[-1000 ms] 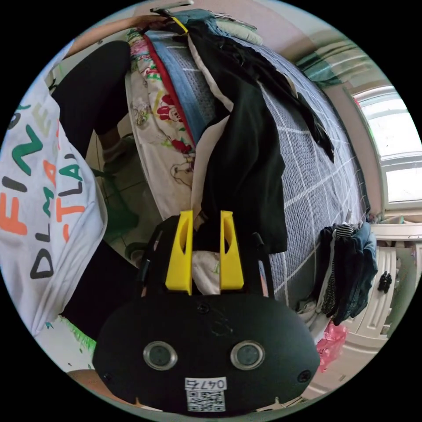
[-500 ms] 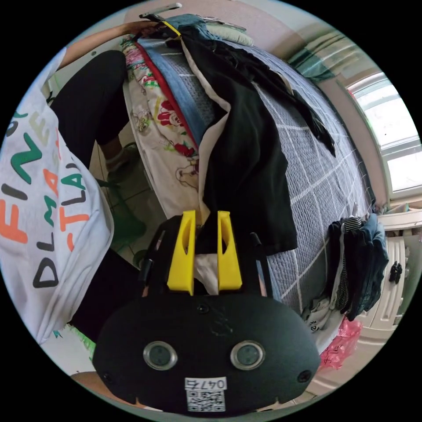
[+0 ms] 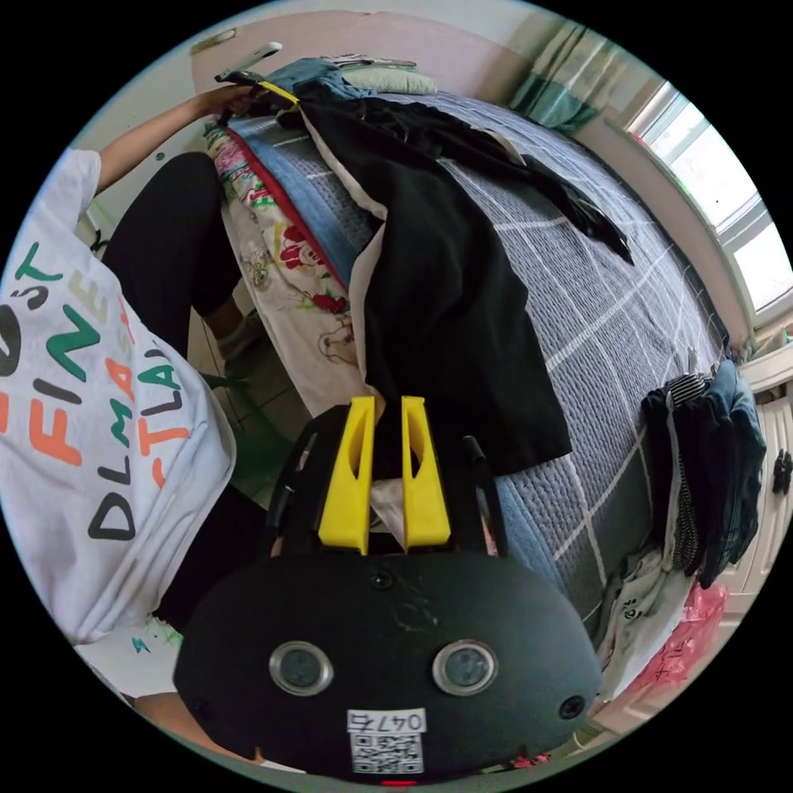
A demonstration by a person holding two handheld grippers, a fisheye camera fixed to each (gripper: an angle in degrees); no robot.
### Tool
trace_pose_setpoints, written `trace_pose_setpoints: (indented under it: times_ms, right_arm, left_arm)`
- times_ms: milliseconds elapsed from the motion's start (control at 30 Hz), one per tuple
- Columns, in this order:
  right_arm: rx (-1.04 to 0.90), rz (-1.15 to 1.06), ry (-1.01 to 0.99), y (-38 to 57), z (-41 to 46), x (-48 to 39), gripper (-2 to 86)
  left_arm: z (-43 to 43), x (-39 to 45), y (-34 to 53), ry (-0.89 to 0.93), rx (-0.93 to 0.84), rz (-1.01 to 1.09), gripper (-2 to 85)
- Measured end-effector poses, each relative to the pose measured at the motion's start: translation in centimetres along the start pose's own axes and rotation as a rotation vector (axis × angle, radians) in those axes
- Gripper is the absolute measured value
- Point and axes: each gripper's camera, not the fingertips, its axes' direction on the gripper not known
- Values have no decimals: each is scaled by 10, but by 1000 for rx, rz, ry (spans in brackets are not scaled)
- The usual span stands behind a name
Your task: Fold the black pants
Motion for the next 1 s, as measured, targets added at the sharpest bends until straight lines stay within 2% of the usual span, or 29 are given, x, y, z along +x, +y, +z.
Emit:
trace_pose_setpoints:
  times_ms: [167,267,367,533,600,667,767,900,1000]
  right_arm:
    - [-26,-117,217,-7,-5,-34,-1]
    - [-28,-96,218,-11,-28,-29,-3]
    - [-34,-81,330,-21,-65,6,-4]
    - [-45,-156,695,-97,-122,121,-5]
    - [1,-124,749,-120,-158,147,-5]
    - [53,-109,761,-131,-193,157,-5]
    - [34,-121,758,-127,-215,155,-5]
    - [-67,-132,681,-97,-181,138,-4]
    - [-148,-144,602,-68,-136,116,-4]
  left_arm:
    - [2,8,2,0,-7,-6,-7]
    - [-3,12,3,-37,12,-22,-8]
    - [-17,18,-4,-80,92,-44,-8]
    - [-43,27,-23,-144,296,-157,-9]
    - [-52,35,-27,-150,346,-162,-9]
    - [-59,47,-29,-149,350,-120,-9]
    - [-58,56,-26,-120,331,-67,-9]
    - [-45,67,-19,-30,280,29,-9]
    - [-27,83,-9,52,175,136,-8]
